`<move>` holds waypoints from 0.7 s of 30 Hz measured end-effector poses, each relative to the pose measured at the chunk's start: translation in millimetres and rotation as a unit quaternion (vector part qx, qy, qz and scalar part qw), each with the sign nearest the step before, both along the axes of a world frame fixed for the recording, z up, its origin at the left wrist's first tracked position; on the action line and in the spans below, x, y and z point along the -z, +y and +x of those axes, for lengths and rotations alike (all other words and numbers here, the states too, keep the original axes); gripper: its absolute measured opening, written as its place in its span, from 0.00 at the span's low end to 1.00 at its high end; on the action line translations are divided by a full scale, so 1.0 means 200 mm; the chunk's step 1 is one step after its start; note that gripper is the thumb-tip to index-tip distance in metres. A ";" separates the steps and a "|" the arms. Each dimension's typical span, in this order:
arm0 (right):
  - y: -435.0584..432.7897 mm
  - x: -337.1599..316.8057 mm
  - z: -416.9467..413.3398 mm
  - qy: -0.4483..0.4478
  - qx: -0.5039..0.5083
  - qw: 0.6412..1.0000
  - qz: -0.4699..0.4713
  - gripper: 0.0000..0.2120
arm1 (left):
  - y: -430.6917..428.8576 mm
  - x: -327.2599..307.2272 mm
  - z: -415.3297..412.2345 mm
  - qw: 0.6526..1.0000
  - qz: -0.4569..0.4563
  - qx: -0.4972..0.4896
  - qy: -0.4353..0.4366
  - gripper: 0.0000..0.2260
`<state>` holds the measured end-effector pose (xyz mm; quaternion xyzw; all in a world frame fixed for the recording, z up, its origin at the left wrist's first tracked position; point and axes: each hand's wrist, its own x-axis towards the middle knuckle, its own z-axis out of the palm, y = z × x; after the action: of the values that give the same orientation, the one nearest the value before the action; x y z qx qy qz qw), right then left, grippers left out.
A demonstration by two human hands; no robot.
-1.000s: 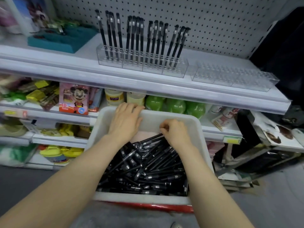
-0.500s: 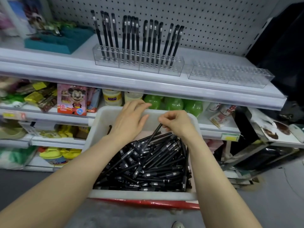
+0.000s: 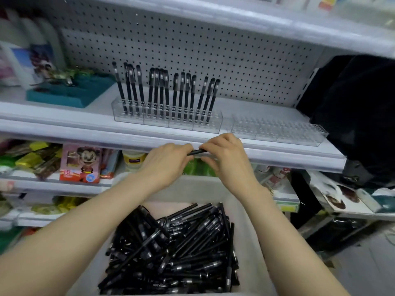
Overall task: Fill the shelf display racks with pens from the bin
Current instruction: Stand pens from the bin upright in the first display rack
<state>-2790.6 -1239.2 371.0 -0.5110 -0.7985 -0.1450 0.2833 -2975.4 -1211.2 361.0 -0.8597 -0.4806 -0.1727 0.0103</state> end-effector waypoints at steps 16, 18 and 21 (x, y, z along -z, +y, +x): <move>0.44 -0.41 0.16 0.359 0.122 0.925 -0.032 0.05 | 0.37 -0.07 -0.01 0.990 0.133 -0.047 -0.018 0.25; 0.51 -0.42 0.13 0.368 0.121 0.921 -0.037 0.04 | 0.38 -0.05 -0.01 0.987 0.151 -0.048 -0.012 0.25; 0.59 -0.40 0.10 0.378 0.118 0.916 -0.060 0.05 | 0.39 -0.03 -0.02 0.986 0.157 -0.052 -0.013 0.25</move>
<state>-2770.2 -1121.2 451.9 -0.6343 -0.5734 0.0748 0.5132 -2978.6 -1133.0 367.8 -0.8188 -0.4918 -0.2565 0.1478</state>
